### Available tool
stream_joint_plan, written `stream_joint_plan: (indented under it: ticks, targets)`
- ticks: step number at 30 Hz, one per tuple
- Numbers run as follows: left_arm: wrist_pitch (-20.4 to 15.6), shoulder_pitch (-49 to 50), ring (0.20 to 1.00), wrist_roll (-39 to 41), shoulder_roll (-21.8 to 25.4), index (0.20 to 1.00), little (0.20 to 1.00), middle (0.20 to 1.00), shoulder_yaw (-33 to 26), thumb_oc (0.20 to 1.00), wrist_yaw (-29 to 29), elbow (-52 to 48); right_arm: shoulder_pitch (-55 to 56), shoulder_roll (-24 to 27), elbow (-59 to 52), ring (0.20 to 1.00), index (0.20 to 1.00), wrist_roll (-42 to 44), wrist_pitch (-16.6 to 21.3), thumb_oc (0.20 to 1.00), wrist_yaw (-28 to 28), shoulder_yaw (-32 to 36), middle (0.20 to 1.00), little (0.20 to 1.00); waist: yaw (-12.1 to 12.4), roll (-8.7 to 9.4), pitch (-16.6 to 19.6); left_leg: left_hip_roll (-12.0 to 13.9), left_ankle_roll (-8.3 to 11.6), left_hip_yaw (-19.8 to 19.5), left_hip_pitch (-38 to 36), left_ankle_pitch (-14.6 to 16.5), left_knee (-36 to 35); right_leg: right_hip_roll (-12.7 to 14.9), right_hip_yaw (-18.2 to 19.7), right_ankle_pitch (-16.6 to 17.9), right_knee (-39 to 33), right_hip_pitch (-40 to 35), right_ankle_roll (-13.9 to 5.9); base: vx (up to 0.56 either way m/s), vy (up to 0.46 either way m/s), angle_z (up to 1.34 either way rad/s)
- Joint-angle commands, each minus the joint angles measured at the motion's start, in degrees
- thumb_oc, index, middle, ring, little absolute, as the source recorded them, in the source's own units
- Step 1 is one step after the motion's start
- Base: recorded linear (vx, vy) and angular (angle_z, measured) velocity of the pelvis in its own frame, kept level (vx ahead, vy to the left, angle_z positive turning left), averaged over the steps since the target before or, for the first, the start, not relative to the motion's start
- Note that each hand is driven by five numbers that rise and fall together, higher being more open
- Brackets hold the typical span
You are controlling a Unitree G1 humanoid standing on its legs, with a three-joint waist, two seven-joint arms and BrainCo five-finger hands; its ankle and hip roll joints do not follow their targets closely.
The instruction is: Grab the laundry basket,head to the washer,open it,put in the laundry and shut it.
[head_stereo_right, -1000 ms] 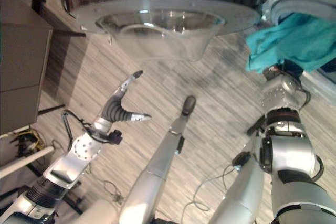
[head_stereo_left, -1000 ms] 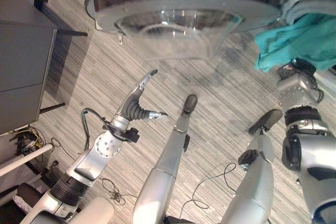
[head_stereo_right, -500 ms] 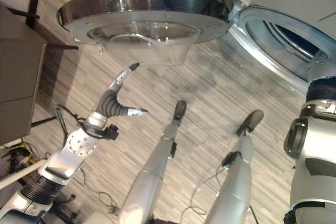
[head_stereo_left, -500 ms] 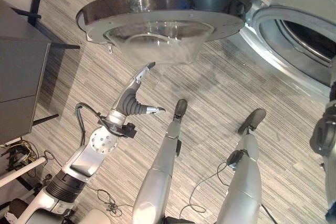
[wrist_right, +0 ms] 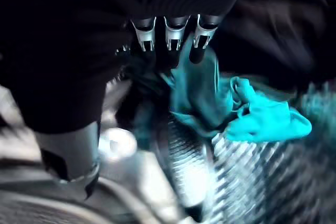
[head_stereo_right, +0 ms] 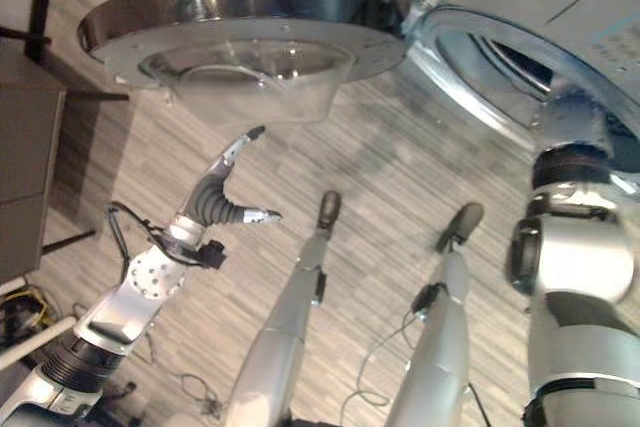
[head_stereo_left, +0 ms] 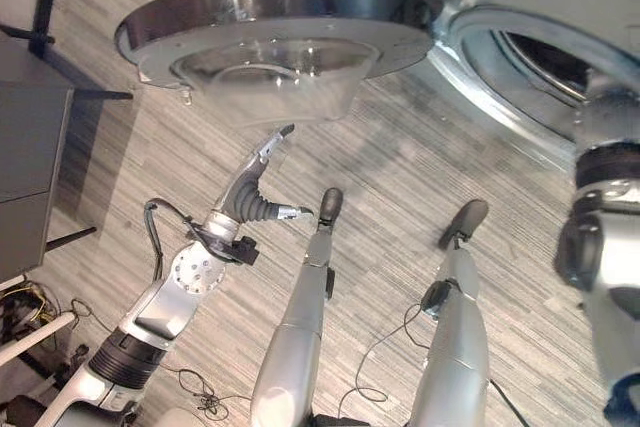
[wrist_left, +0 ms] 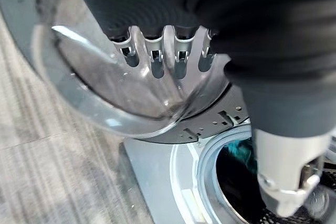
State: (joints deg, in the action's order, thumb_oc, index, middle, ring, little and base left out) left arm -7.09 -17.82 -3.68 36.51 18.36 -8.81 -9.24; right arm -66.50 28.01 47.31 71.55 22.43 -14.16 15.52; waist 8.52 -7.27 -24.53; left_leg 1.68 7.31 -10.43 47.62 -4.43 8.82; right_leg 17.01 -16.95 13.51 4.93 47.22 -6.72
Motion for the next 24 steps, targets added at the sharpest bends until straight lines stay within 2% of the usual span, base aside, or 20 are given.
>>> stream_joint_plan:
  ticks: [1,2,3,5,6,10,11,12,17,19,20,22,24]
  targets:
    - [-0.9,6.4,1.000,-2.8,-0.9,1.000,1.000,1.000,0.8,1.000,0.9,-2.4,12.2,-2.2,-3.3,1.000,1.000,6.3,5.4,1.000,6.4,-0.2,1.000,1.000,0.8,0.59,8.0,2.1,1.41,2.4,-5.4,0.2,-8.0,0.1,1.5,-14.2,5.1,-1.1,-2.89,0.06,0.008,-0.04]
    - [-1.0,7.1,1.000,-3.0,-0.8,1.000,1.000,1.000,-0.2,1.000,1.2,-2.6,16.7,-5.0,-6.1,1.000,1.000,7.5,5.2,1.000,8.4,0.9,1.000,1.000,0.3,0.90,8.3,2.2,1.54,2.2,-6.5,0.7,-8.6,-0.2,2.0,-15.2,4.6,-2.6,-3.16,0.00,0.000,0.00]
    - [-1.0,7.3,1.000,-3.1,-1.0,1.000,1.000,1.000,-0.6,1.000,1.2,-2.6,18.9,-5.8,-7.1,1.000,1.000,7.2,5.2,1.000,9.0,1.0,1.000,1.000,0.2,1.02,7.8,2.1,1.54,2.2,-6.3,-0.1,-8.5,-0.2,1.5,-14.2,4.7,-2.4,-2.81,0.00,0.000,0.00]
    - [-1.0,8.2,1.000,-3.4,-1.3,1.000,1.000,1.000,-1.4,1.000,1.4,-2.8,24.4,-9.5,-10.5,1.000,1.000,8.5,4.3,1.000,11.8,1.6,1.000,1.000,-0.5,1.48,8.3,2.3,1.69,2.1,-7.6,0.3,-9.3,-0.5,1.7,-15.2,4.0,-4.2,-3.09,0.00,0.000,0.00]
    - [-0.9,8.4,1.000,-3.5,-1.5,1.000,1.000,1.000,-1.7,1.000,1.5,-2.9,26.5,-10.8,-11.9,1.000,1.000,8.9,3.8,1.000,13.0,1.4,1.000,1.000,-0.6,1.65,7.8,2.2,1.60,2.1,-7.4,-0.4,-9.1,-0.3,1.0,-14.0,4.1,-4.0,-2.75,0.00,0.000,0.00]
    - [-1.0,10.1,1.000,-3.8,-2.0,1.000,1.000,1.000,-3.1,1.000,1.9,-3.2,36.5,-15.5,-17.2,1.000,1.000,8.3,0.7,1.000,17.3,-1.9,1.000,1.000,-1.8,3.15,8.1,2.3,1.38,2.2,-8.7,-0.1,-8.6,-0.5,0.6,-13.2,3.0,-6.3,-2.69,0.00,0.009,0.00]
    - [-1.0,10.3,1.000,-3.8,-1.9,1.000,1.000,1.000,-3.1,1.000,1.9,-3.2,36.8,-15.7,-17.4,1.000,1.000,8.3,0.6,1.000,17.3,-2.0,1.000,1.000,-1.9,3.19,8.6,2.5,1.46,2.2,-9.4,1.0,-8.8,-0.7,1.1,-14.5,2.9,-7.1,-3.07,-0.03,0.043,0.01]
    - [-1.0,11.4,1.000,-3.7,-2.1,1.000,1.000,1.000,-3.7,1.000,2.2,-3.0,42.3,-15.7,-17.9,1.000,1.000,4.5,-1.7,1.000,17.7,-5.3,1.000,1.000,-2.8,4.40,8.2,2.4,1.06,2.5,-9.7,1.1,-7.1,-0.5,0.6,-12.5,2.2,-8.4,-2.84,-0.02,0.057,0.00]
    - [-0.3,14.2,1.000,-4.6,-2.7,1.000,1.000,1.000,-5.3,1.000,2.6,-0.5,55.5,-18.0,-18.2,1.000,1.000,-2.6,-8.2,1.000,19.2,-9.7,1.000,1.000,-5.6,7.25,8.6,2.0,-0.31,3.9,-13.9,5.1,-2.4,0.3,1.1,-10.4,0.2,-15.2,-3.60,-0.01,0.119,-0.11]
    - [-0.1,14.7,1.000,-4.7,-3.0,1.000,1.000,1.000,-5.4,1.000,2.8,0.1,57.4,-18.5,-17.4,1.000,1.000,-3.0,-9.5,1.000,19.8,-9.9,1.000,1.000,-6.0,7.61,8.6,1.7,-0.77,4.1,-15.2,6.2,-1.6,0.5,1.3,-10.1,-0.2,-17.1,-3.76,0.02,0.157,-0.16]
    - [0.3,16.1,1.000,-5.0,-3.5,1.000,1.000,1.000,-6.4,1.000,3.5,1.5,60.0,-18.5,-14.3,1.000,1.000,-5.7,-11.6,1.000,20.2,-10.3,1.000,1.000,-6.8,8.08,8.9,0.7,-1.54,5.3,-18.4,8.5,0.7,1.1,1.9,-9.3,-0.9,-21.0,-4.13,0.04,0.228,-0.14]
    - [0.7,17.6,1.000,-4.7,-4.4,1.000,1.000,1.000,-7.3,1.000,4.3,3.3,61.7,-17.9,-10.0,1.000,1.000,-9.8,-13.6,1.000,19.6,-10.6,1.000,1.000,-7.6,8.39,8.8,-0.3,-2.22,7.0,-22.5,11.1,2.9,1.9,2.5,-8.2,-2.0,-25.4,-4.85,0.04,0.299,-0.25]
    - [0.9,18.2,1.000,-4.9,-4.5,1.000,1.000,1.000,-7.7,1.000,4.5,4.1,62.3,-17.7,-8.1,1.000,1.000,-12.6,-14.6,1.000,19.0,-10.8,1.000,1.000,-7.9,8.50,9.0,-0.9,-2.88,7.7,-23.7,11.7,4.0,2.6,2.7,-7.6,-2.3,-26.8,-5.09,0.03,0.229,-0.34]
